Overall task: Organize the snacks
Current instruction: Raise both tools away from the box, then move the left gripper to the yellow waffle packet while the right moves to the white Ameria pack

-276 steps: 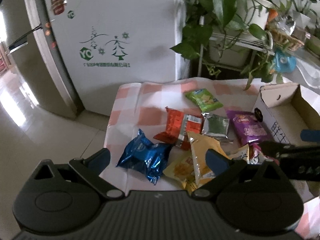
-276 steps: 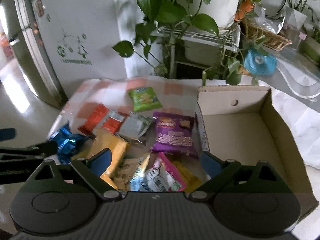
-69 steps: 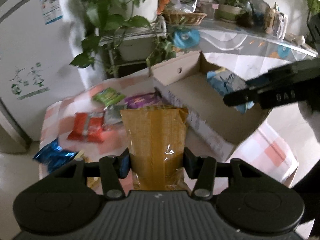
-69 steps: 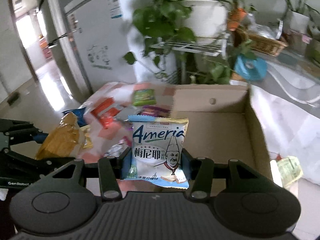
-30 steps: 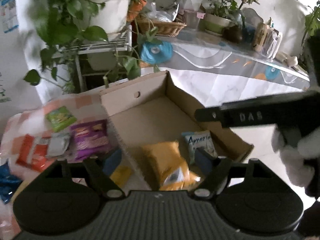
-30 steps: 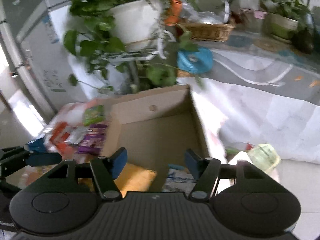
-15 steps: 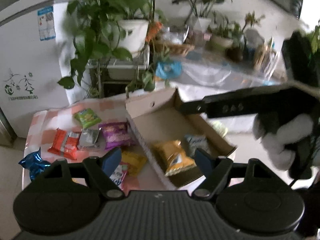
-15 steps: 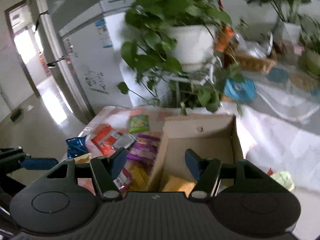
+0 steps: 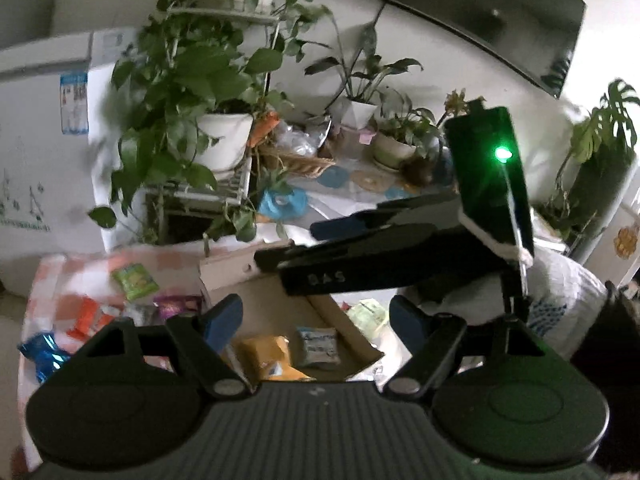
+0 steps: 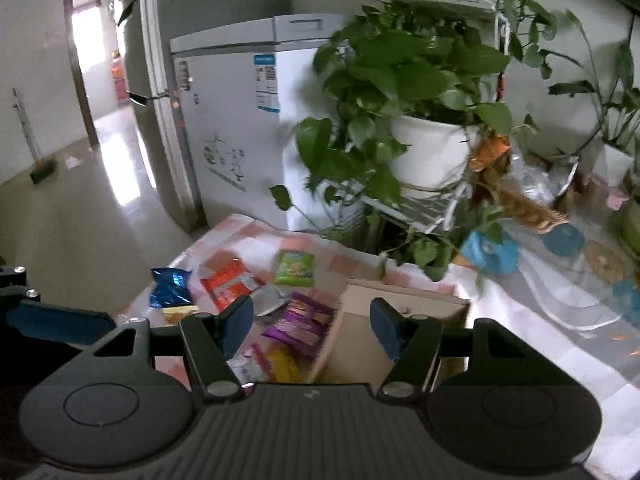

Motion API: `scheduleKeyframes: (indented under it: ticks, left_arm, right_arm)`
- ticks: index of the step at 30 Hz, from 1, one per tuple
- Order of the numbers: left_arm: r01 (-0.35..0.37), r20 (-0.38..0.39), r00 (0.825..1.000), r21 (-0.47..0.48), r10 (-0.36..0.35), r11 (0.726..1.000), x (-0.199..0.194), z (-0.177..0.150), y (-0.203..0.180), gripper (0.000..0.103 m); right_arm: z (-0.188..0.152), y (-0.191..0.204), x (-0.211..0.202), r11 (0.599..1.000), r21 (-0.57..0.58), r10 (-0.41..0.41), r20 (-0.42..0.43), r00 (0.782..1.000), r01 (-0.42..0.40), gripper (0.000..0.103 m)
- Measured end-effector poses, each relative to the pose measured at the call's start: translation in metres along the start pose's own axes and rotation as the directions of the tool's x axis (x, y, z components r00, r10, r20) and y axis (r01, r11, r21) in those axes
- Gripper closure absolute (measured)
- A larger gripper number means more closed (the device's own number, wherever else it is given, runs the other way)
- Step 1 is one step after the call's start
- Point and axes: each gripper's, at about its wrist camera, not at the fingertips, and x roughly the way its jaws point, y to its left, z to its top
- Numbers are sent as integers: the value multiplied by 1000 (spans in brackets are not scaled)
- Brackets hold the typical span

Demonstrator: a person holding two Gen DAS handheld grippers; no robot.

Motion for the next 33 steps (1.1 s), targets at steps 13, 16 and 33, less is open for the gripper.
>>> scheduleKeyframes:
  ticks: [13, 16, 33]
  left_arm:
    - [-232, -50, 970, 113, 239, 966, 37, -41, 87, 19]
    - [-251, -81, 963, 69, 256, 965, 45, -49, 116, 18]
    - [-508, -183, 849, -24, 496, 861, 98, -100, 245, 18]
  right_arm:
    - [-43, 15, 75, 994, 104, 42, -66, 997, -35, 32]
    - [-50, 19, 95, 988, 145, 62, -83, 995, -50, 32]
    - [-91, 52, 167, 959, 268, 158, -247, 956, -89, 32]
